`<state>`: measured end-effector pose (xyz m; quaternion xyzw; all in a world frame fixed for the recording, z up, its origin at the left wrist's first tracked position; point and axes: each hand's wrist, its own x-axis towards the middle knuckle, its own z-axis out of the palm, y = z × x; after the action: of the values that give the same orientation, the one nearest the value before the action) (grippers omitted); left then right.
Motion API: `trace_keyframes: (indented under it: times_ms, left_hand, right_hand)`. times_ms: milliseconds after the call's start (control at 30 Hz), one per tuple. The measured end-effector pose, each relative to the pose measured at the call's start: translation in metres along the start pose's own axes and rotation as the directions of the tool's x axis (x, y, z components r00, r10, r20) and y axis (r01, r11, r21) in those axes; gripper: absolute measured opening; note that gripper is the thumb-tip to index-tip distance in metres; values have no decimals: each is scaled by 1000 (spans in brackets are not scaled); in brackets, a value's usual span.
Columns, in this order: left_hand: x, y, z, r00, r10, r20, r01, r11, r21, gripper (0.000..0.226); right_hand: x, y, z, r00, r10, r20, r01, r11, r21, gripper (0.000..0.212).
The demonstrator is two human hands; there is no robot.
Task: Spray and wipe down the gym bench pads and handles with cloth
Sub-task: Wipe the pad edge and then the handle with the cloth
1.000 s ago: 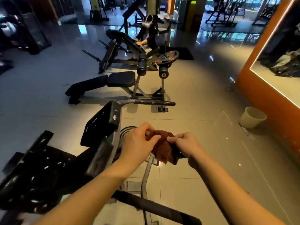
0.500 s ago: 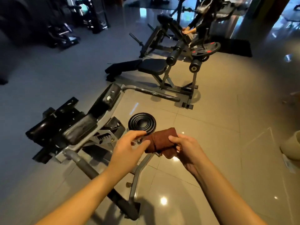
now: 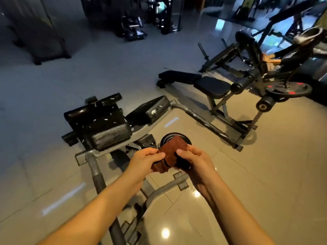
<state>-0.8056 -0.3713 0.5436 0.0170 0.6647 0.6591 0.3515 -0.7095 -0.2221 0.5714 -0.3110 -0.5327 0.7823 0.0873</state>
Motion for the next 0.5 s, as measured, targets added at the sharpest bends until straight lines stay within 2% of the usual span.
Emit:
trace_keyframes:
  times_ms: [100,167,233,333,400,500]
  left_hand:
    - [22,7,0,1000,-18,19,20,993,-116,20]
    - [33,13,1,1000,-21,11,23,991,-130,20]
    - [47,22,-2,1000,-13,-23,12,999,-45,19]
    - [74,28,-14,992,87,-87,-65,972,227,10]
    - [92,29,-26,962,235,-136,-145,867,476,6]
    - [123,37,-40,885,446,-131,-159,556,816,13]
  right_hand:
    - [34,-6,4,1000,-13,-4,12,999,-51,34]
    - [51,-9,8,1000,-2,-1,2,997,-78,30]
    - [72,-17,15,1000,28,3,-27,996,-82,28]
    - [108,-30,19,999,38,-9,-39,988,-150,24]
    - [138,-37,15,1000,1,-22,-6,973,-230,17]
    - [194,-47,10,992,-116,-58,83,911,-403,13]
